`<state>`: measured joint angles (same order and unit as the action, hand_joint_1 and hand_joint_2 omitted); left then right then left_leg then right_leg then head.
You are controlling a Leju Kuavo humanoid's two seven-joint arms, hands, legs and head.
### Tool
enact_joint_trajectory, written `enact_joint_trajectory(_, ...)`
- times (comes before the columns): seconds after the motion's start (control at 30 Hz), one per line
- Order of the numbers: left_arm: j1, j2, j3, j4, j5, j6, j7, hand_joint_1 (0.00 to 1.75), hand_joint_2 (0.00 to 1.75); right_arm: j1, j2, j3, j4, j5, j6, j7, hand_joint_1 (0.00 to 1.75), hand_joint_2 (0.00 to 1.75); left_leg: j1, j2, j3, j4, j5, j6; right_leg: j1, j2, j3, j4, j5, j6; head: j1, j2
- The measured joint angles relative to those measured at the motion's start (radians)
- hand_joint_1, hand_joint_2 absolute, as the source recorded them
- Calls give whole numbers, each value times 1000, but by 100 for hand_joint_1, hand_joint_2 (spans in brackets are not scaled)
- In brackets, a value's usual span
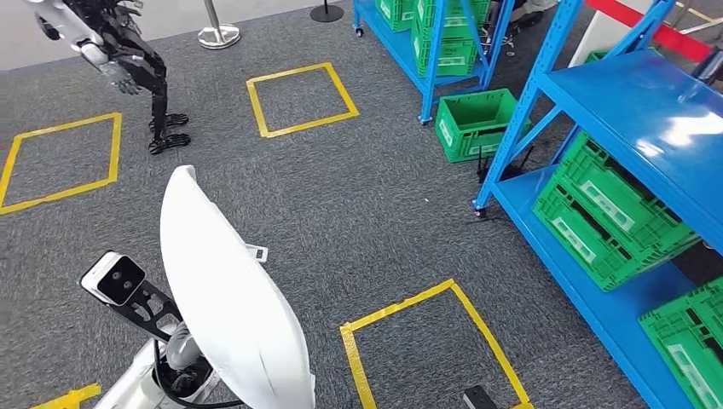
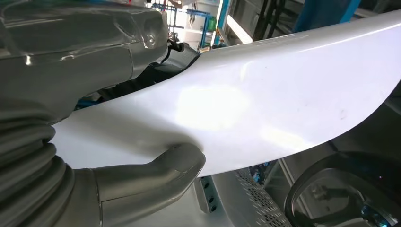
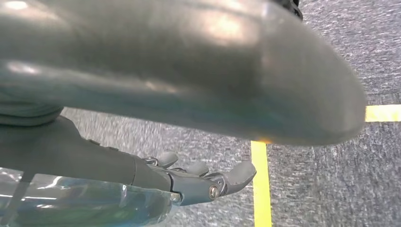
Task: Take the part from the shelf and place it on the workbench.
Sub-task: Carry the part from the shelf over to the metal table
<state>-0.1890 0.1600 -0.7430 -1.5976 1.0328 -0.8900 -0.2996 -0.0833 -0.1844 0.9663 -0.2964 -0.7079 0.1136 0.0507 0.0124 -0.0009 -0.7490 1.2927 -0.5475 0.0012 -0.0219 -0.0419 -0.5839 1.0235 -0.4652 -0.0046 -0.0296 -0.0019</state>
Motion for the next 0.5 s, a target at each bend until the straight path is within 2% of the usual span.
enact_joint_trajectory(0.03, 1, 2, 2, 2, -2, -1, -2, 175, 175, -2, -1, 0, 0, 4, -1, 0, 0, 0, -1, 6, 25, -53, 32, 5, 2, -11, 2, 0, -2, 0, 0, 0)
enact_joint_trajectory(0.1, 3, 4, 10, 3, -10, 0, -6, 175, 175, -6, 0, 0, 0, 15, -2, 1, 0, 0, -12, 45, 100, -195, 91, 20, 7, -31, 8, 0, -7, 3, 0, 0)
enact_joint_trajectory(0.13, 3, 4, 15, 3, -13, 0, -9, 175, 175, -10, 0, 1, 0, 21, -2, 4, 0, 0, -18, 61, 124, -243, 105, 28, 9, -40, 10, -1, -9, 6, 1, 0)
enact_joint_trajectory(0.17, 5, 4, 19, 4, -17, 1, -11, 175, 175, -13, 1, 1, 0, 26, -2, 8, 0, 0, -24, 70, 136, -267, 110, 33, 10, -49, 12, -2, -11, 10, 1, 0)
enact_joint_trajectory(0.23, 12, 7, 26, 3, -24, 2, -14, 175, 175, -20, 2, 3, -1, 33, 0, 16, 0, 0, -28, 51, 138, -278, 112, 41, 11, -68, 17, -6, -13, 18, 0, 0)
enact_joint_trajectory(0.27, 16, 8, 29, 3, -26, 2, -14, 175, 175, -23, 3, 4, -2, 35, 1, 19, 0, 0, -26, 39, 144, -288, 118, 44, 10, -61, 18, -4, -17, 21, 1, 0)
enact_joint_trajectory(0.3, 19, 8, 31, 3, -26, 2, -15, 175, 175, -26, 4, 5, -2, 36, 2, 21, 0, 0, -24, 27, 151, -299, 124, 49, 9, -42, 12, 12, -27, 22, 2, 0)
enact_joint_trajectory(0.33, 20, 8, 32, 3, -27, 2, -16, 175, 175, -28, 4, 6, -3, 37, 1, 23, 0, 0, -21, 15, 158, -308, 130, 53, 7, -17, -4, 47, -45, 20, 4, 0)
enact_joint_trajectory(0.37, 23, 8, 32, 3, -30, 1, -18, 175, 175, -28, 5, 7, -3, 39, -1, 24, 0, 0, -19, 3, 160, -313, 132, 55, 6, 12, -31, 105, -69, 15, 6, 0)
enact_joint_trajectory(0.4, 28, 8, 34, 3, -34, -1, -20, 175, 175, -26, 6, 8, -3, 41, -5, 25, 0, 0, -19, -11, 161, -313, 133, 57, 5, 27, -66, 174, -95, 11, 7, 0)
enact_joint_trajectory(0.43, 38, 8, 37, 3, -40, -4, -23, 175, 175, -23, 8, 9, -3, 44, -10, 26, 0, 0, -20, -25, 161, -313, 133, 58, 5, 34, -99, 234, -113, 10, 8, 0)
enact_joint_trajectory(0.47, 51, 9, 42, 3, -45, -8, -27, 175, 175, -20, 10, 10, -3, 46, -16, 26, 0, 0, -21, -40, 161, -312, 133, 57, 5, 37, -120, 266, -118, 14, 8, 0)
enact_joint_trajectory(0.5, 64, 11, 47, 3, -50, -13, -31, 175, 175, -17, 13, 10, -3, 48, -21, 23, 0, 0, -21, -55, 161, -311, 132, 56, 3, 38, -122, 257, -106, 22, 8, 0)
